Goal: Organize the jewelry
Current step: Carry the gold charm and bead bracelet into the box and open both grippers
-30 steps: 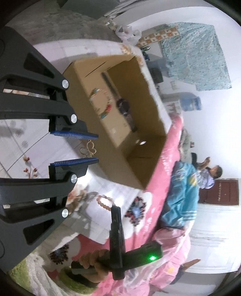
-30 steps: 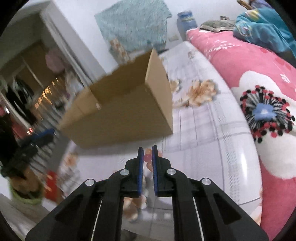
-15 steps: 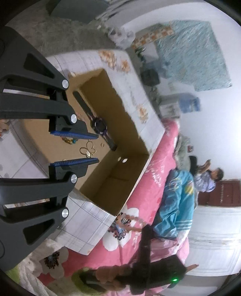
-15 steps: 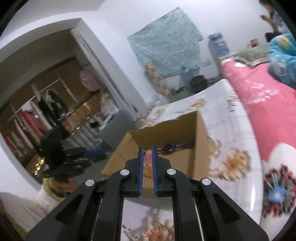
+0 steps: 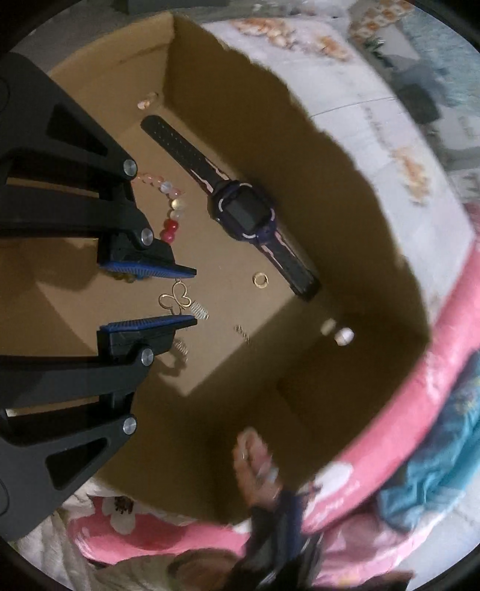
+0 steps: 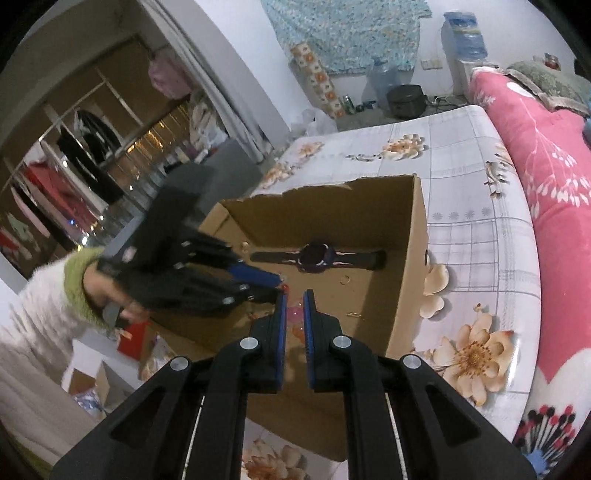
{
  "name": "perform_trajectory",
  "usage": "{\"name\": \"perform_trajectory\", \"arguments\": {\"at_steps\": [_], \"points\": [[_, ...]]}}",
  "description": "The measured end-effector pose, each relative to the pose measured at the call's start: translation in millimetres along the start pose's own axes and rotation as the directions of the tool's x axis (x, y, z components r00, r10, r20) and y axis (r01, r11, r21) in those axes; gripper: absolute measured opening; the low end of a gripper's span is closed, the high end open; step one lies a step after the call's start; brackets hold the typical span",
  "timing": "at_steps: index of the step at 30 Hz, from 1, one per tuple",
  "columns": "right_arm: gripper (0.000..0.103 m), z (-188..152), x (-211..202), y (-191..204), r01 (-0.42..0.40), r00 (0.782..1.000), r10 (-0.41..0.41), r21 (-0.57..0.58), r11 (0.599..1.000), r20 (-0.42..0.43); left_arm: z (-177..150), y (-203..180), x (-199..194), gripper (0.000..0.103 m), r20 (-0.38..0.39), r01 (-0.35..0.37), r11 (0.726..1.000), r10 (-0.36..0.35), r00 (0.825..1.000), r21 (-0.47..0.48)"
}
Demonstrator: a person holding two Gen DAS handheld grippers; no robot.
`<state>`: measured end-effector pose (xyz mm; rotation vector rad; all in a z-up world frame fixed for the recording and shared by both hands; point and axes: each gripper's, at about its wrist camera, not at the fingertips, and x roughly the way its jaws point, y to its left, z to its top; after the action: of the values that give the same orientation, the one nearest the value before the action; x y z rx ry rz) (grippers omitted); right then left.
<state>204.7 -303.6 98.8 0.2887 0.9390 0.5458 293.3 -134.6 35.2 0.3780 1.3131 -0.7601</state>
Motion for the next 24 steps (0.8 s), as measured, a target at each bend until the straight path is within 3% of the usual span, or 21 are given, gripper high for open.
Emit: {"name": "perform_trajectory", "arguments": {"at_steps": [6,12,15,19,21,24], "points": [[0.009,3,5,1,0.033,0.998,-0.034,-0.029,0.999,-0.051,21,7,30,0.019,-0.079,-0.015,0.999,0.011,0.997,-0.046],[0.009,4,6,7,0.057,0.995,-0.06,-0.051,0.997,-0.08,19,6,22,0.031,-0.047,-0.015,0.998,0.012,0.999,-0.057],[0.009,4,8,10,0.068,0.993,-0.073,-0.063,0.996,-0.09,10,8,-4,0.038,0.028,0.014,0.997,-0.012,1.0,-0.076],[0.009,4,10,15,0.072,0.991,-0.081,-0.076,0.994,-0.109,-12,5,-49,0.056,0.153,0.021,0.997,-0.01,0.988,-0.07],[0.009,4,11,18,0.062,0.991,-0.071,-0.078,0.995,-0.116,-26,6,-75,0.069,0.225,0.04,0.996,-0.021,0.974,-0.08],[0.01,5,15,24,0.088,0.984,-0.101,-0.09,0.992,-0.144,-51,13,-106,0.074,0.326,0.069,0.991,-0.029,0.945,-0.111]]}}
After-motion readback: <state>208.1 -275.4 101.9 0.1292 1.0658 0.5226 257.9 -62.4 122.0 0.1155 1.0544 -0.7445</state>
